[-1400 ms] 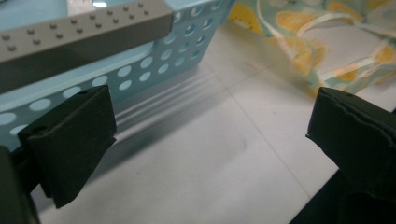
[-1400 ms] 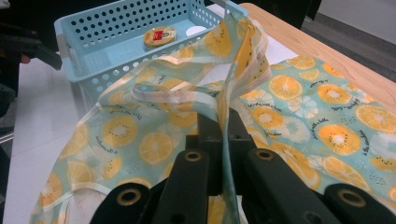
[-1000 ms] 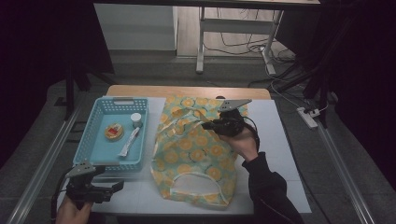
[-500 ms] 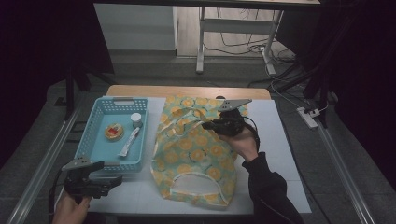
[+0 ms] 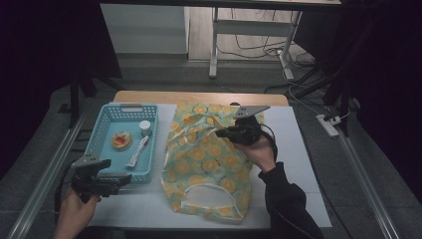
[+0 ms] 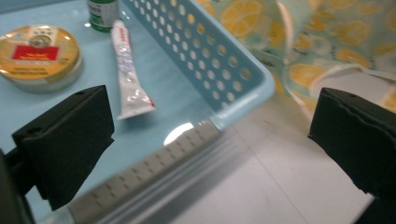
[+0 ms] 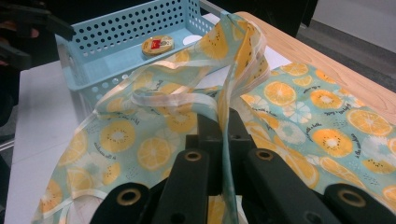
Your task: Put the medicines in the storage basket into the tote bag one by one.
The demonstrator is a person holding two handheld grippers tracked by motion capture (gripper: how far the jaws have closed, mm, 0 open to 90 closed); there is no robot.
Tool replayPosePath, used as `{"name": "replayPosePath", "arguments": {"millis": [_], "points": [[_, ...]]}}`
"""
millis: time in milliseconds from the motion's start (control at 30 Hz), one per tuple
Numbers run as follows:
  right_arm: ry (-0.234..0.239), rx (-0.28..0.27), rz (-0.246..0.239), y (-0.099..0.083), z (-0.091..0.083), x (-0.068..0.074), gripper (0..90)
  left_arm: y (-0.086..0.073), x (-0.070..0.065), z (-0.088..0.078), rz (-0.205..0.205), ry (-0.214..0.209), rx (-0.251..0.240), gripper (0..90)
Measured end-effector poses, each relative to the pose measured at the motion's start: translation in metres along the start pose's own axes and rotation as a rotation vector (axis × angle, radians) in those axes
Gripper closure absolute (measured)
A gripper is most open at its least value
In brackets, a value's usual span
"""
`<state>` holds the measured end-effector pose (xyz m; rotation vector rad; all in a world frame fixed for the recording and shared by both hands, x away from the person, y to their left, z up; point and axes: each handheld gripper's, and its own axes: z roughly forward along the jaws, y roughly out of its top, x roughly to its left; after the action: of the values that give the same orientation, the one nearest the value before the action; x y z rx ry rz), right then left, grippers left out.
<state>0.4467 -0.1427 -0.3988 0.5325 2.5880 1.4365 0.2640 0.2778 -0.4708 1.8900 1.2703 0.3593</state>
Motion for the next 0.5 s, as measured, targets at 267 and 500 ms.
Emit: {"name": "replayPosePath", "arguments": {"millis": [267, 500], "points": [[-0.005, 0.002, 0.009, 0.0, 0.001, -0.001, 89.5, 0.016, 0.013, 0.012, -0.008, 0.027, 0.014, 0.0], [-0.004, 0.002, 0.012, 0.0, 0.0, 0.0, 89.5, 0.029, 0.023, 0.021, -0.023, 0.046, 0.041, 0.2]]}}
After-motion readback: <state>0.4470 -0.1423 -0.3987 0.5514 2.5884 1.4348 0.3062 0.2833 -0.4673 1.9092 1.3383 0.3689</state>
